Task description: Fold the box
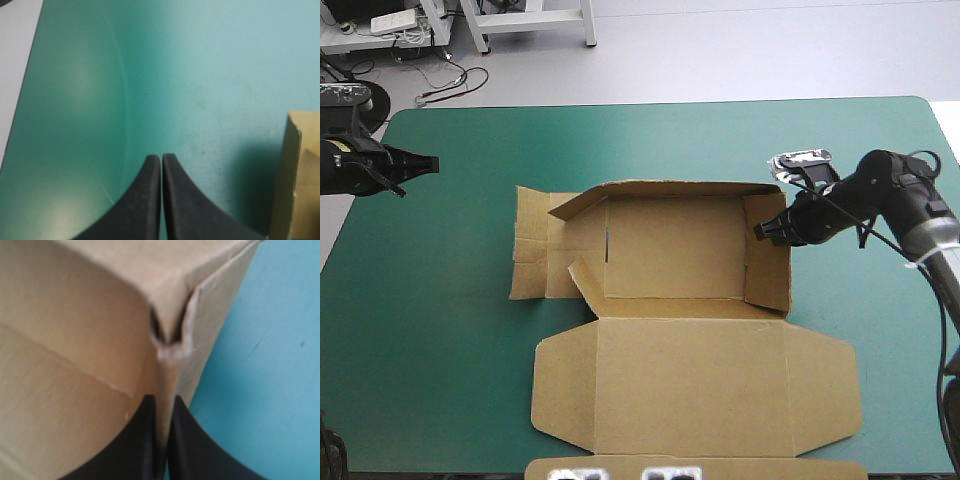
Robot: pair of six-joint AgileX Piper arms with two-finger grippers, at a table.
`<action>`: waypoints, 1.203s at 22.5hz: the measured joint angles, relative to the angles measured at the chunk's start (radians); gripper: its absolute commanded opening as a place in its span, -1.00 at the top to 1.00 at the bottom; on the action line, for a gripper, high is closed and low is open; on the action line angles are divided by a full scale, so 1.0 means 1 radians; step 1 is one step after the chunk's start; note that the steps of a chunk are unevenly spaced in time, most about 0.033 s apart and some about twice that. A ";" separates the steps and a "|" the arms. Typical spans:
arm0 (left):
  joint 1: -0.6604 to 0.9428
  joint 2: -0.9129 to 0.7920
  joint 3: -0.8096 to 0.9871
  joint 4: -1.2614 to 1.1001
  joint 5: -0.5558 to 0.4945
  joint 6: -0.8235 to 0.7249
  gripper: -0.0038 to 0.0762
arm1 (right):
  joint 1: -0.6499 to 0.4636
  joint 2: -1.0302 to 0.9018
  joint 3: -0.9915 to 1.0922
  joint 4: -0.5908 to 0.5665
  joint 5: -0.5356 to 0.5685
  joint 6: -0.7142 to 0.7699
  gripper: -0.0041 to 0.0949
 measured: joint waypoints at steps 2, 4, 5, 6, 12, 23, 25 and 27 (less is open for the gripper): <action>0.001 0.000 0.000 -0.015 0.007 0.004 0.91 | 0.029 0.044 -0.024 -0.027 -0.056 0.024 0.72; 0.001 0.000 0.000 -0.030 0.017 0.006 0.91 | 0.061 0.102 -0.053 -0.057 -0.121 0.063 0.47; 0.001 0.000 0.000 -0.030 0.026 0.008 0.91 | 0.069 0.130 -0.069 -0.075 -0.139 0.078 0.38; 0.001 0.000 0.000 -0.030 0.030 0.011 0.91 | 0.071 0.139 -0.076 -0.084 -0.139 0.081 0.26; 0.001 0.001 0.000 -0.030 0.035 0.024 0.91 | 0.071 0.149 -0.176 -0.128 -0.107 0.084 0.12; 0.001 0.037 0.000 -0.099 0.116 0.051 0.91 | 0.071 0.144 -0.426 -0.217 0.155 0.205 0.13; 0.001 0.038 0.000 -0.123 0.130 0.053 0.91 | 0.071 0.157 -0.390 -0.202 0.155 0.209 0.13; 0.001 0.038 0.000 -0.143 0.135 0.054 0.91 | 0.072 0.189 -0.334 -0.197 0.155 0.211 0.13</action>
